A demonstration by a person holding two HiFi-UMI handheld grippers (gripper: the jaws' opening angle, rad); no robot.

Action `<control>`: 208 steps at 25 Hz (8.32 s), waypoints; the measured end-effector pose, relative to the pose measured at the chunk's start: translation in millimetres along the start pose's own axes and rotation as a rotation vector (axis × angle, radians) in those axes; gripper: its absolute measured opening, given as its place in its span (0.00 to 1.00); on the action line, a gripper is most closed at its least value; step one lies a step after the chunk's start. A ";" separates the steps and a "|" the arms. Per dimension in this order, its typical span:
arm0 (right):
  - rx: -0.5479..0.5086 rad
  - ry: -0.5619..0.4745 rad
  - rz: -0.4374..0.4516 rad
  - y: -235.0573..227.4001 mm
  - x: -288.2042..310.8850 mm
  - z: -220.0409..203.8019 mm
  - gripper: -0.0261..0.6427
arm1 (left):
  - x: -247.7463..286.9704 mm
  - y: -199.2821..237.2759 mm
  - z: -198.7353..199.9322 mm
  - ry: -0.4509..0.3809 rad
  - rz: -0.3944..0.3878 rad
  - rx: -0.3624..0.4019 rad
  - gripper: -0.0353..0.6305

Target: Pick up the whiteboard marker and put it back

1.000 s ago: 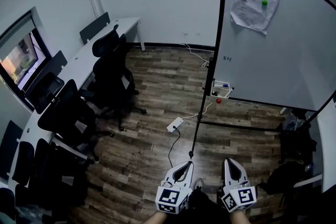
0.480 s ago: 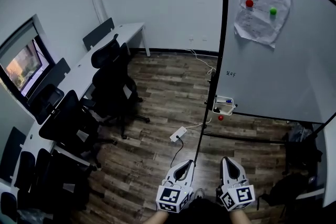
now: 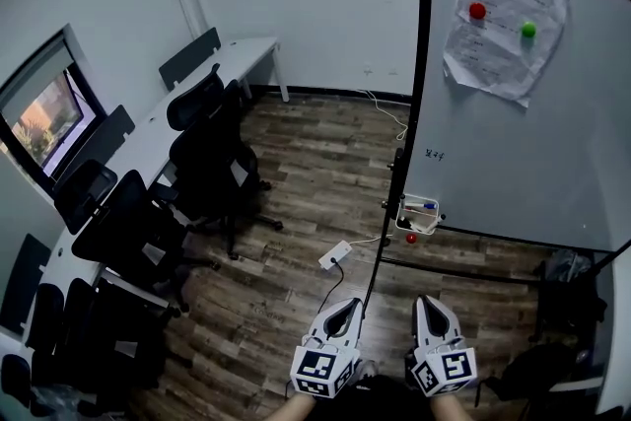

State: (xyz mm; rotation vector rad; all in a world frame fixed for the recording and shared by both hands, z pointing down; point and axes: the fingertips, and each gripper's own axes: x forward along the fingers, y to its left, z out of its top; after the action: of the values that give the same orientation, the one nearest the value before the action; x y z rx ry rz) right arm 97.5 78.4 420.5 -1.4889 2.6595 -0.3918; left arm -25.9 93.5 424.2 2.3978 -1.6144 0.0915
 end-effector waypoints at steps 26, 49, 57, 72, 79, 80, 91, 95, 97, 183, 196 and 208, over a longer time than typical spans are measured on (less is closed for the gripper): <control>0.005 0.069 -0.068 -49.3 93.9 -14.1 0.06 | 94.9 38.0 8.1 0.037 -0.071 0.001 0.06; -0.012 0.151 -0.141 -90.0 183.1 -43.1 0.06 | 171.6 85.4 -6.8 0.125 -0.113 -0.025 0.06; -0.027 0.179 -0.175 -104.3 202.6 -56.7 0.06 | 185.3 97.1 -17.4 0.167 -0.123 -0.006 0.06; -0.057 0.232 -0.208 -123.2 236.2 -70.0 0.20 | 205.8 113.6 -34.0 0.201 -0.136 -0.065 0.06; -0.063 0.255 -0.216 -128.6 247.2 -77.4 0.22 | 210.2 119.0 -38.4 0.210 -0.123 -0.094 0.06; -0.060 0.258 -0.220 -129.5 248.3 -78.4 0.22 | 210.7 120.2 -40.0 0.214 -0.122 -0.087 0.06; -0.077 0.266 -0.254 -138.2 254.5 -80.0 0.21 | 218.3 125.0 -43.8 0.242 -0.129 -0.079 0.06; -0.073 0.258 -0.278 -142.0 254.0 -77.4 0.19 | 219.9 128.4 -43.6 0.241 -0.126 -0.082 0.06; -0.079 0.256 -0.282 -144.0 254.2 -76.3 0.17 | 219.1 129.4 -44.9 0.236 -0.117 -0.102 0.06; -0.091 0.040 -0.152 -55.7 1.6 -0.1 0.15 | 55.6 -30.4 4.5 -0.023 -0.099 0.033 0.06; -0.129 0.026 -0.181 -33.8 -0.9 11.8 0.15 | 52.5 -29.5 26.9 -0.067 -0.174 0.081 0.06; -0.133 0.030 -0.183 -6.4 2.0 7.9 0.15 | 33.1 -12.7 17.1 -0.045 -0.165 0.108 0.06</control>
State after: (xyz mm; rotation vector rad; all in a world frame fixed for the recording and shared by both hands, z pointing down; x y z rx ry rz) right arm 103.2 72.1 414.6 -1.7864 2.6263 -0.2537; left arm -3.0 64.0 411.8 2.6232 -1.4574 0.0982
